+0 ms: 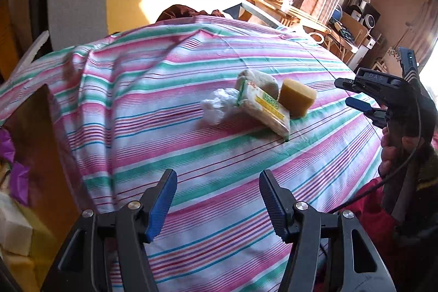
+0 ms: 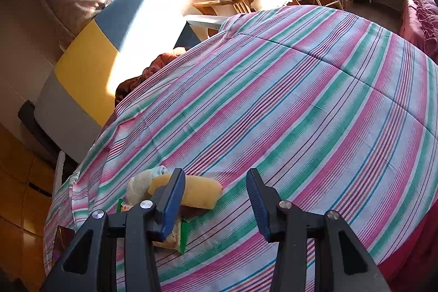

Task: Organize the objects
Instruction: 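Move both grippers back toward the remaining sponge, cracker packet and wrapped ball, then grasp the WEIDAN cracker packet with the left gripper and lift it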

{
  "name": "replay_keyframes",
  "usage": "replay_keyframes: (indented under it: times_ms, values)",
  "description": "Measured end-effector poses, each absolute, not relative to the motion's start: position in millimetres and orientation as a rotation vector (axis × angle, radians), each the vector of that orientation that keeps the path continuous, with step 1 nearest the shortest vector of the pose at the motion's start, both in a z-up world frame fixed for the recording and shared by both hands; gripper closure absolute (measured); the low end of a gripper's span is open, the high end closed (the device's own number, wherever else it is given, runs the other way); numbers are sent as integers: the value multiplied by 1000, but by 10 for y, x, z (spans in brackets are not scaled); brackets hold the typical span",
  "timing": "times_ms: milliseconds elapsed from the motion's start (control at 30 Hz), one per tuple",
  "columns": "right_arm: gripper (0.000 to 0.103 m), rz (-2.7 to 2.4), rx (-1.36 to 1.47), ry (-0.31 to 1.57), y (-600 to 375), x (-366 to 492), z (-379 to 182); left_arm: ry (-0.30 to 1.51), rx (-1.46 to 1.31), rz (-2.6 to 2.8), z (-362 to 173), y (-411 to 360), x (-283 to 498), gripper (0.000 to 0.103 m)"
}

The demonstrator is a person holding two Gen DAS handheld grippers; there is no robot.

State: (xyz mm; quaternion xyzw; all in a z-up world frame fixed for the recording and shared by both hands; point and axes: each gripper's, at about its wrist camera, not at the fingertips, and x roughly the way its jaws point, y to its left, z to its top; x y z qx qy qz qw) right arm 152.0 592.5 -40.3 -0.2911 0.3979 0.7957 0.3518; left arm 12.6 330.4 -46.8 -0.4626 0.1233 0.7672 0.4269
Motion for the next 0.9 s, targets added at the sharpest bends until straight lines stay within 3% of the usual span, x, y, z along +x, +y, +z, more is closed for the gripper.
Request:
replay_keyframes:
  times_ms: [633,700,767,900]
  values:
    - [50,2098,-724,1182,5990,1516,-446,-6,-1376,1909,-1011,4519,-272,32]
    - [50,2093,-731,1179,5997,1504,-461,-25,-1382,1900,-1047,4596,-281,39]
    - [50,2090,-744,1178,6000,1495,-485,-24,-1371,1889,-1069,4637,-290,61]
    - [50,2084,-772,1172,6002,1469,-525,-70,-1368,1813,-1003,4498,-312,73]
